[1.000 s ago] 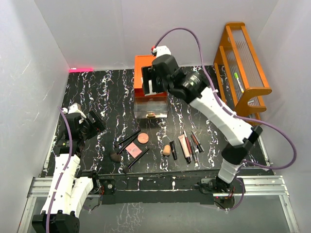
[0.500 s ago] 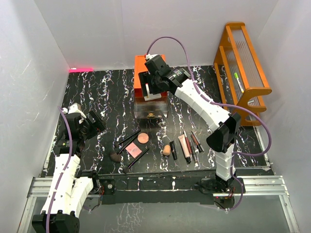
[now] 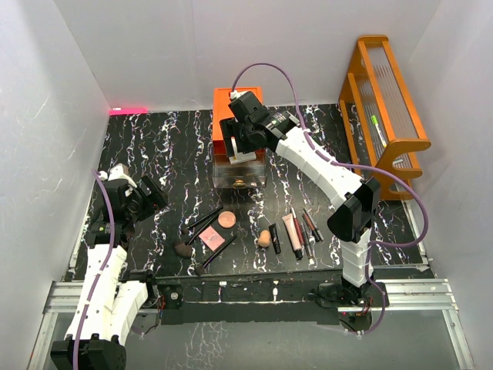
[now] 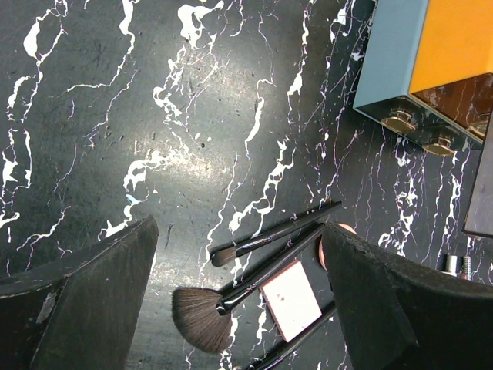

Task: Organize the makeup
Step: Place the makeup in the drawer.

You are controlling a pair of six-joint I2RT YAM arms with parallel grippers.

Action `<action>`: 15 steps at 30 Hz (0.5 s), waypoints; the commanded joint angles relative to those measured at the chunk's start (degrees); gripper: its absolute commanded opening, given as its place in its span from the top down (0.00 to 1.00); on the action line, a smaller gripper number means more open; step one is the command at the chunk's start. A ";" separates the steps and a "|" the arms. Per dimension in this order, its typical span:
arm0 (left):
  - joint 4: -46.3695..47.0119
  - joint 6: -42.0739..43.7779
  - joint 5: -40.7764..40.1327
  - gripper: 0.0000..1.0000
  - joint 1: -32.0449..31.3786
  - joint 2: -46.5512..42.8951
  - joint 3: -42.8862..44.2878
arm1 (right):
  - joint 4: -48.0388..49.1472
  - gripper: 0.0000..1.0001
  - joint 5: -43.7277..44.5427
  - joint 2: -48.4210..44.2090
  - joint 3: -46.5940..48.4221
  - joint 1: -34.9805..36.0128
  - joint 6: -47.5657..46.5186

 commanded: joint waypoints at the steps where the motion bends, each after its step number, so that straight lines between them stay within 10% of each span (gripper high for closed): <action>1: -0.13 -0.14 0.71 0.14 -0.21 -0.63 1.56 | 2.07 0.67 -0.34 0.93 0.55 0.03 -0.47; 15: 0.04 -0.14 1.14 0.14 -0.25 -0.55 1.47 | 1.85 0.67 1.31 -1.13 -1.74 3.65 0.53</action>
